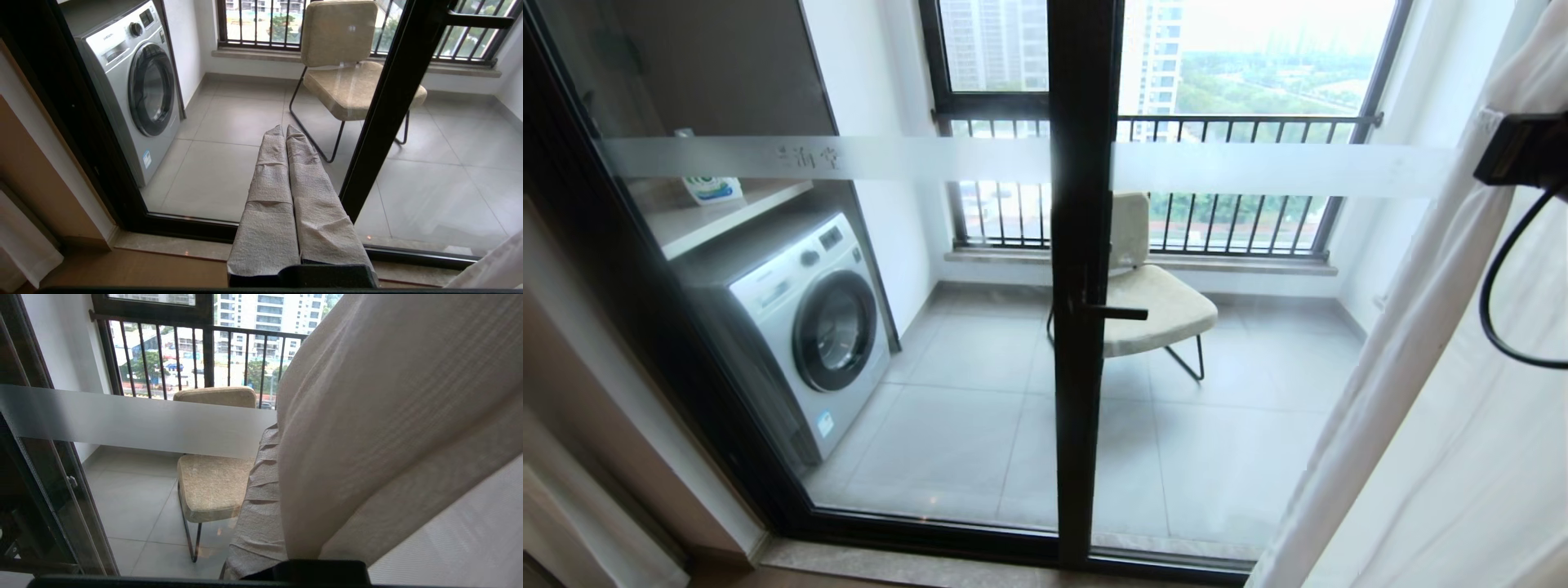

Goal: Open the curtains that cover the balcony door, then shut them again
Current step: Close the inner curtains on both sides

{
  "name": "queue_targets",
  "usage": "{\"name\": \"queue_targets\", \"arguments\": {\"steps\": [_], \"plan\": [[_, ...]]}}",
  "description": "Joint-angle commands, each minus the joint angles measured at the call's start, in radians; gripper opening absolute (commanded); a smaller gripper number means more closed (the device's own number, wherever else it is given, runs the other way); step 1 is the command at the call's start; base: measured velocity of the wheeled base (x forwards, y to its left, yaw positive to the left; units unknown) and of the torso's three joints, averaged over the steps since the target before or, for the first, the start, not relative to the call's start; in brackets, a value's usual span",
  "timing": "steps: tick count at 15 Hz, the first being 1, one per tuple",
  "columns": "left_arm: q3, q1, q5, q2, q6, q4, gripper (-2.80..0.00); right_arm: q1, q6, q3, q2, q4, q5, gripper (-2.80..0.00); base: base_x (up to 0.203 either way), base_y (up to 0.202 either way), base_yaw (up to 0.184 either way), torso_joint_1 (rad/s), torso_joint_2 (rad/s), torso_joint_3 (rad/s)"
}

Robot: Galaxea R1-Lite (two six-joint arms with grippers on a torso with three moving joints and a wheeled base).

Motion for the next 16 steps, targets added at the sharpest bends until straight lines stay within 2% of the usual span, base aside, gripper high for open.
{"name": "queue_targets", "arguments": {"steps": [1,13,16], "plan": [[0.0,0.0,0.001,0.0,0.0,0.0,-2.8,0.001,-0.001,-0.022,0.018,-0.003,0.0,-2.8,0.0,0.183,0.001,0.001,0.0,0.001],[0.0,0.0,0.002,0.0,0.0,0.002,-2.8,0.026,-0.002,-0.026,0.024,-0.003,-0.004,-2.8,0.0,0.187,0.0,0.004,0.0,0.002],[0.0,0.0,0.001,0.0,0.001,0.002,-2.8,0.026,-0.001,-0.023,0.022,-0.004,-0.035,-2.8,0.0,0.188,0.0,0.003,0.0,0.005]]}}
